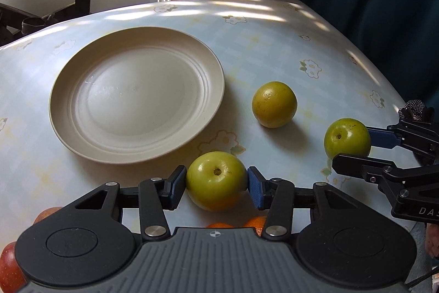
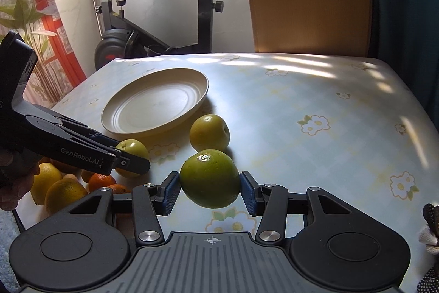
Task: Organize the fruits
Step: 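Carry both fruits over the cream plate, lower them and open both grippers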
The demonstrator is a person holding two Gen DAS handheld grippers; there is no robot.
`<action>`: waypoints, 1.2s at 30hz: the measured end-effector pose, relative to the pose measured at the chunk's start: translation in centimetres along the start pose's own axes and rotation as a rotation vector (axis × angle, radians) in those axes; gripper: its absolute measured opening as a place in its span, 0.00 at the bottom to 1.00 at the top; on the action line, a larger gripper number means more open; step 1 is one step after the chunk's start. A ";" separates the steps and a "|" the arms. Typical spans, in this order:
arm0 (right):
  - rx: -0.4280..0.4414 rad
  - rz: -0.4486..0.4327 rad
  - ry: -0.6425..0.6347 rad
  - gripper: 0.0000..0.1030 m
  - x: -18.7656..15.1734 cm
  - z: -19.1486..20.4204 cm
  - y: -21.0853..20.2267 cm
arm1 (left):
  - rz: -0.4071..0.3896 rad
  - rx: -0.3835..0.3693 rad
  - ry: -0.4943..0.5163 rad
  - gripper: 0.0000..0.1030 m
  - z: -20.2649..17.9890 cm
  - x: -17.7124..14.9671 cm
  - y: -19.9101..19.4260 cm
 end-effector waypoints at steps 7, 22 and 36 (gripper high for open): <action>-0.012 -0.005 -0.021 0.43 0.9 -0.2 -0.6 | -0.026 -0.023 -0.009 0.49 0.3 0.5 -1.2; 0.022 -0.067 -0.216 0.43 9.3 1.3 0.4 | -0.218 0.044 -0.080 0.49 5.7 6.6 -7.8; 0.132 0.023 -0.358 0.43 15.3 4.1 13.7 | -0.169 0.121 -0.079 0.49 11.5 11.0 -2.3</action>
Point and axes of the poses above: each gripper's, at about its wrist camera, not at the fingertips, and y roughly the way its jaws point, z to its left, x to its top, the point moved 10 cm from there along y, roughly the way its jaws point, and after that the axes turned 9 degrees about -y, right-handed, at the moved point
